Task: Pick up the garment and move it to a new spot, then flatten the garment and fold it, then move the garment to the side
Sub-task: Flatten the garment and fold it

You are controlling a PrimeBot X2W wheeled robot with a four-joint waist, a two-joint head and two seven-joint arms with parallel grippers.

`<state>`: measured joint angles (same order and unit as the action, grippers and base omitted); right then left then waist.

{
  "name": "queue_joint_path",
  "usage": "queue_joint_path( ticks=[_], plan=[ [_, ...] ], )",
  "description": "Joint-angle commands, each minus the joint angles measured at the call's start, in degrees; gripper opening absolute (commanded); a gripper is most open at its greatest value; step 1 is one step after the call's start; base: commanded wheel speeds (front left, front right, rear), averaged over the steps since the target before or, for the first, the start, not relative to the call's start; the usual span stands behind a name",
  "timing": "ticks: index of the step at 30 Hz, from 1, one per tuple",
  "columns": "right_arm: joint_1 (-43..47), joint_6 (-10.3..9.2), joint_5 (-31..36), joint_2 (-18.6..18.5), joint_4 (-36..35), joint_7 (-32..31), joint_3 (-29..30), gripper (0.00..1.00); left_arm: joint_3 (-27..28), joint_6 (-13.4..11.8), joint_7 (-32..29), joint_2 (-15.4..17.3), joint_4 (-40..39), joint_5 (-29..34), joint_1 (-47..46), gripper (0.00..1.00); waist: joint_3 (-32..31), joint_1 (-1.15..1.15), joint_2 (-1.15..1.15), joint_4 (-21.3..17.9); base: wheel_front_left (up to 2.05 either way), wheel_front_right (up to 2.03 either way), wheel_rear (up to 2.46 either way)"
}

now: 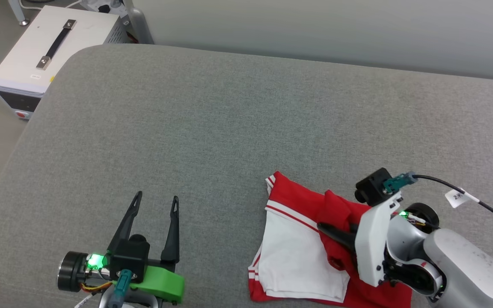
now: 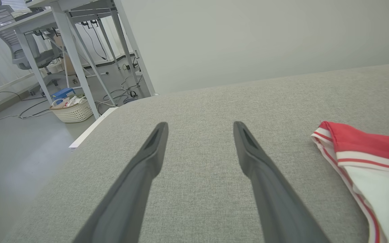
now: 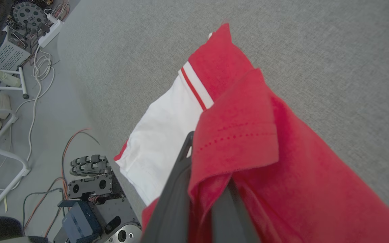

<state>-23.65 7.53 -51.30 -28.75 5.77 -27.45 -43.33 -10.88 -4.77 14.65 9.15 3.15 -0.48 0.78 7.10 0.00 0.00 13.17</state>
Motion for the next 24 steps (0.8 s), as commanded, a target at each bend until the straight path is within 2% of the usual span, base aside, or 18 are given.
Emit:
queue_joint_path(
  ticks=[1,10,16,17,18,19,24],
  plan=[
    [-1.91,-0.04,0.82,1.03,1.35,0.7,-1.18,0.0,-0.21,-0.32,0.35,-0.25,0.1,0.68,-1.19,1.0,0.67,0.0,0.0,0.57,0.0,0.0,0.0],
    [-8.65,-0.04,4.51,6.83,14.37,4.03,-6.91,0.0,-1.47,-0.68,0.35,-1.0,0.46,0.49,-2.91,1.0,2.22,0.0,0.0,2.1,0.0,0.0,0.0],
    [-9.69,-0.04,5.85,7.5,18.12,7.49,-10.05,0.0,-1.75,-1.15,0.35,-0.94,0.72,0.38,-2.78,1.0,1.77,0.0,0.0,2.08,0.0,0.0,0.0],
    [-9.56,-0.04,5.88,7.36,17.95,8.38,-10.19,0.37,-1.7,-1.24,0.35,-0.86,0.76,0.35,-2.59,1.0,1.48,0.0,0.0,1.95,0.0,0.0,0.0],
    [-9.38,-0.04,6.12,6.9,17.43,9.38,-10.53,0.97,-1.6,-1.36,0.35,-0.74,0.8,0.29,-2.29,1.0,1.11,0.0,0.0,1.73,0.0,0.0,0.0],
    [-9.17,-0.04,6.27,6.47,16.91,10.38,-10.5,1.0,-1.47,-1.49,0.35,-0.63,0.82,0.24,-2.03,1.0,0.8,0.0,0.0,1.46,0.0,0.0,0.0],
    [-6.77,-0.04,7.79,2.98,12.85,16.3,-7.69,1.0,-1.07,-1.9,0.35,-0.02,0.86,0.11,-0.76,1.0,-1.19,0.0,0.0,-0.55,0.0,0.0,0.0]
  ],
)
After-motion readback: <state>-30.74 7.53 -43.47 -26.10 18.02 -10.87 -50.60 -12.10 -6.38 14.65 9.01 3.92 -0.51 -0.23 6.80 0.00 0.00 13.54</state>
